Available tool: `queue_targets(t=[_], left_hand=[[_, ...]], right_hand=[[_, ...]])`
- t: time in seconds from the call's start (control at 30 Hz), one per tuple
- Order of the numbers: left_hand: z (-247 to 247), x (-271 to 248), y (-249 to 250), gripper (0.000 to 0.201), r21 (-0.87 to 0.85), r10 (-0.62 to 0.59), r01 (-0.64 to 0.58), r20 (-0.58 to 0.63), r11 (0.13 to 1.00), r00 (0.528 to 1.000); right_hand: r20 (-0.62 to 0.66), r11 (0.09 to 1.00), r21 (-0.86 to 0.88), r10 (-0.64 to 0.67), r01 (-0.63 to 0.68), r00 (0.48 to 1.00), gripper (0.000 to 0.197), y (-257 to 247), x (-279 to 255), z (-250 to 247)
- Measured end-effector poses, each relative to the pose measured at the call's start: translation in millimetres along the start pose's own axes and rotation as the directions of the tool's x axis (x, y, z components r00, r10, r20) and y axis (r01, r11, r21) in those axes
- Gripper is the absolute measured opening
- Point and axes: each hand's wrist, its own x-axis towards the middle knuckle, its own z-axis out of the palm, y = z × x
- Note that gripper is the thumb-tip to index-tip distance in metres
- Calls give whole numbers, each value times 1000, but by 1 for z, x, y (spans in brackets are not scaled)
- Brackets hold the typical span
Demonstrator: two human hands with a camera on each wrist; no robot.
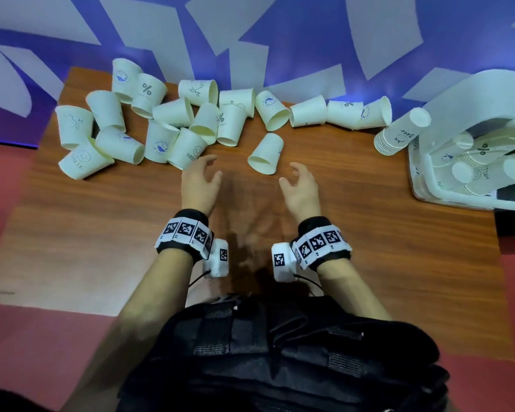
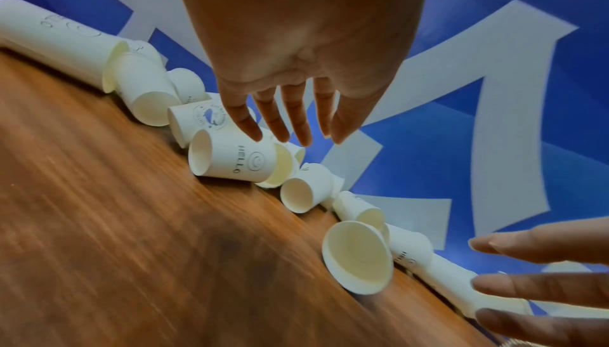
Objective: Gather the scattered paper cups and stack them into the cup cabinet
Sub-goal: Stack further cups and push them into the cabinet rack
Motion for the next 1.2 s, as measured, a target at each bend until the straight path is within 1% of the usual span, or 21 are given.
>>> queue_targets(t=[0.07,0.17,0.23,0.33,0.5,0.57,0.63,0.7,0.77,0.87,0.93,1.07,1.2], left_hand=[[-5,16,-7,39,8,-21,22,-56,1000,998],[-11,40,-17,42,29,-73,78,-158,997,985],[-12,53,-27,46,55,-114,126,-186,991,976],[-11,65,-45,52,57,-158,170,-173,984,972],[-7,80,-65,52,-5,-166,166,-104,986,981],[-4,83,-68,54,-21,-165,164,-76,986,983],[-1,84,-69,58,-28,-181,180,-59,983,982],[2,83,-70,65,-12,-205,205,-41,979,978],[3,81,-71,69,-13,-227,227,-14,974,974],[4,75,-68,68,-63,-256,254,-13,965,967],[4,68,-63,65,-94,-278,274,-27,957,960],[0,51,-52,61,-77,-272,267,-67,961,960],[-4,35,-41,62,-75,-243,236,-92,969,966]], right_hand=[[-6,1000,0,25,-25,1000,48,-4,15,9],[-33,995,31,98,-97,995,51,-9,43,16],[-54,991,40,131,-129,990,53,-10,61,20],[-43,989,1,148,-148,988,57,-9,84,28],[31,976,6,218,-219,975,71,-13,114,45],[59,974,25,223,-225,973,78,-17,122,50],[87,977,19,210,-213,974,80,-21,127,56],[114,981,-6,193,-194,975,78,-27,131,60],[147,985,-28,172,-169,974,71,-29,131,63],[153,982,-24,188,-186,970,58,-29,123,64],[140,978,13,206,-210,968,53,-27,113,63],[72,982,64,176,-180,982,39,-19,88,54],[45,987,33,153,-155,987,36,-13,62,49]])
